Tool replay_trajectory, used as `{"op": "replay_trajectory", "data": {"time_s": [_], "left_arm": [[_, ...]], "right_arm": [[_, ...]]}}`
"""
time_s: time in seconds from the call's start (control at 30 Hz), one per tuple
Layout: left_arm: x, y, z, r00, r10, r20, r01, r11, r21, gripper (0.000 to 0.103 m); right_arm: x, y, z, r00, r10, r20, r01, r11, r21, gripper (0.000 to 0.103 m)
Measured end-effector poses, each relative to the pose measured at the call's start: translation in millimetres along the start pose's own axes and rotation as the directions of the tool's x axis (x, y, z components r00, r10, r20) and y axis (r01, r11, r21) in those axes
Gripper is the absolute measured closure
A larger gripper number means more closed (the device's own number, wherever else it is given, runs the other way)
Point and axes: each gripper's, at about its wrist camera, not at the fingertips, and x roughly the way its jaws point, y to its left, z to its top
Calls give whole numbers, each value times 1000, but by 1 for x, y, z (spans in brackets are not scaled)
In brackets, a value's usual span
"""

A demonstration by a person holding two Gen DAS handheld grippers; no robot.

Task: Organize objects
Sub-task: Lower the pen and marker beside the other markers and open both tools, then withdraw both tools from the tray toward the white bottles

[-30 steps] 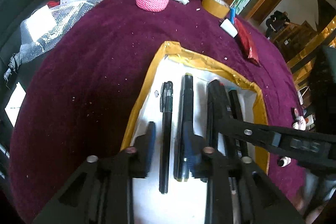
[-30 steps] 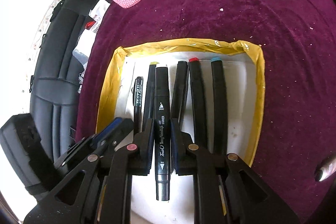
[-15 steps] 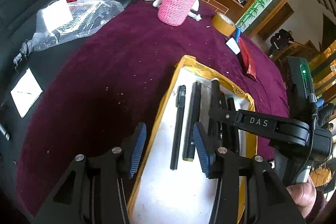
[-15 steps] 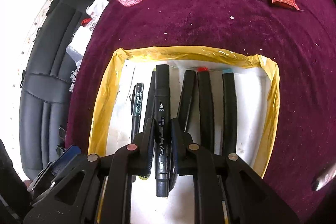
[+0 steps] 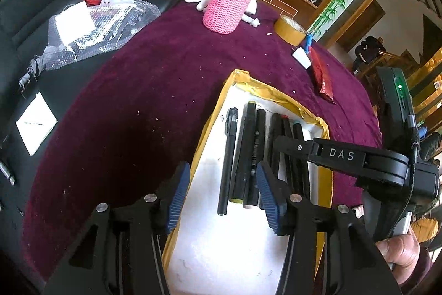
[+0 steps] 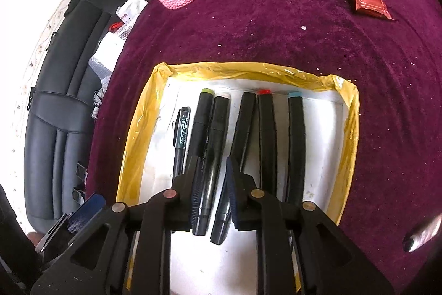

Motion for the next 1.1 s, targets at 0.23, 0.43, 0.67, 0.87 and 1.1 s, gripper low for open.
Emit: {"op": "replay_trajectory", "data": {"time_s": [0.23,0.43,0.67,0.87,1.1], "left_arm": [[-19,-21,-2,995,63,75,-70,993,91,55],[-33,-40,-3,984,109,143,-133,976,170,53],[-35,-61,-8,974,147,173,-187,952,243,52],[-29,-69,-13,980,142,142,-175,949,260,52],[-24,-82,-18,981,143,128,-175,942,288,52]], "right_arm": [[-27,3,-11,998,-49,46,52,998,-44,79],[-49,1,-30,989,-104,102,111,992,-65,74],[-65,-7,-47,979,-149,142,159,985,-62,64],[-67,-20,-57,977,-163,135,169,985,-29,63],[-70,-32,-67,977,-172,129,174,985,-3,63]]}}
